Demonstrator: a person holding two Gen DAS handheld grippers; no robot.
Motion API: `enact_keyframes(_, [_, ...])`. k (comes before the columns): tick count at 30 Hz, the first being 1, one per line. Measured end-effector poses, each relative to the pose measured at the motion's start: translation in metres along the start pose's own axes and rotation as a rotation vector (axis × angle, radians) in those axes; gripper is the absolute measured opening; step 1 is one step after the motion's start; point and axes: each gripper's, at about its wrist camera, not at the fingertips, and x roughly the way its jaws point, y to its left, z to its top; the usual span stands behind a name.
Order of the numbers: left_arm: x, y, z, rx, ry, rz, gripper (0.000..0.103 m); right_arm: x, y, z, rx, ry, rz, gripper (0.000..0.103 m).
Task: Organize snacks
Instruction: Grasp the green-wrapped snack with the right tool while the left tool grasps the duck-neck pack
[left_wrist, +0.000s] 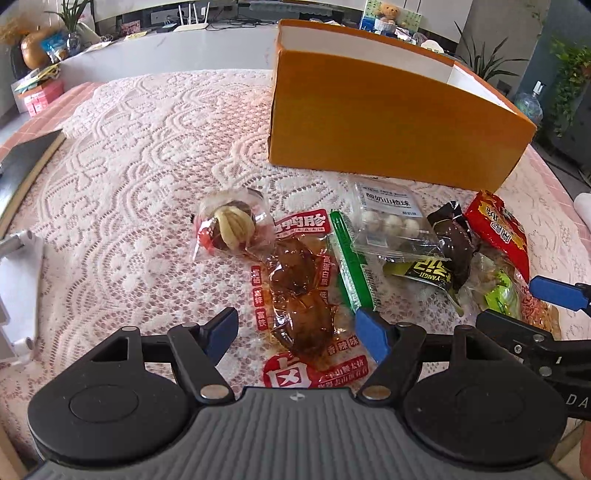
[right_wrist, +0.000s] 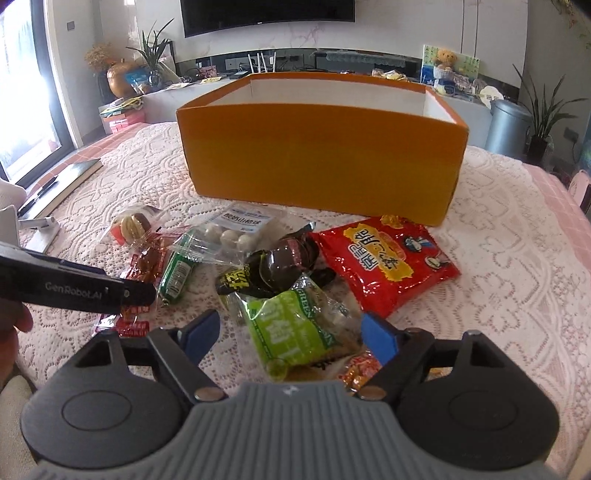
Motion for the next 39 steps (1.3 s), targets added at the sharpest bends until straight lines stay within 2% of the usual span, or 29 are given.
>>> enact_keyframes(3, [0.004,0.0,-0.001,-0.012,-0.002,-0.023,0.087,0.007,0.0,0.001,0.002,0.002,0.006,0.082])
enact_keyframes(8, [0.007,-0.007,-0.003,0.028,-0.024,-0.007,0.091,0.016,0.002,-0.001,-0.012,0.009,0.006,0.082])
enact_keyframes(13, [0.01,-0.021,-0.008,0.139,-0.047,0.054,0.092,0.024,0.007,-0.006,-0.055,0.002,-0.006,0.081])
enact_keyframes(15, [0.009,-0.019,-0.008,0.124,-0.052,0.048,0.091,0.026,0.008,-0.007,-0.07,0.001,-0.017,0.074])
enact_keyframes(20, [0.007,-0.018,-0.008,0.123,-0.057,0.047,0.084,0.024,0.007,-0.009,-0.065,-0.007,-0.02,0.067])
enact_keyframes(21, [0.007,-0.017,-0.008,0.121,-0.06,0.047,0.077,0.024,0.007,-0.009,-0.068,-0.008,-0.021,0.066])
enact_keyframes(22, [0.004,-0.018,-0.008,0.126,-0.071,0.038,0.063,0.024,0.008,-0.009,-0.073,-0.009,-0.024,0.066])
enact_keyframes(25, [0.0,-0.021,-0.01,0.146,-0.075,0.043,0.059,0.022,0.01,-0.01,-0.088,-0.011,-0.035,0.062])
enact_keyframes(29, [-0.006,-0.018,-0.01,0.116,-0.083,0.04,0.055,0.017,0.009,-0.009,-0.084,-0.013,-0.039,0.05])
enact_keyframes(32, [-0.02,-0.019,-0.01,0.116,-0.121,0.032,0.044,0.012,0.007,-0.009,-0.073,-0.018,-0.034,0.047])
enact_keyframes(33, [-0.025,-0.02,-0.01,0.125,-0.134,0.026,0.016,0.01,0.008,-0.01,-0.079,-0.023,-0.039,0.046])
enact_keyframes(34, [-0.029,-0.021,-0.01,0.129,-0.139,0.002,0.002,0.007,0.009,-0.01,-0.084,-0.029,-0.045,0.046])
enact_keyframes(36, [-0.032,-0.022,-0.008,0.115,-0.12,0.0,0.0,0.002,0.011,-0.01,-0.089,-0.04,-0.048,0.046])
enact_keyframes(39, [-0.033,-0.019,-0.009,0.1,-0.101,0.06,0.0,-0.005,0.012,-0.01,-0.094,-0.052,-0.046,0.046])
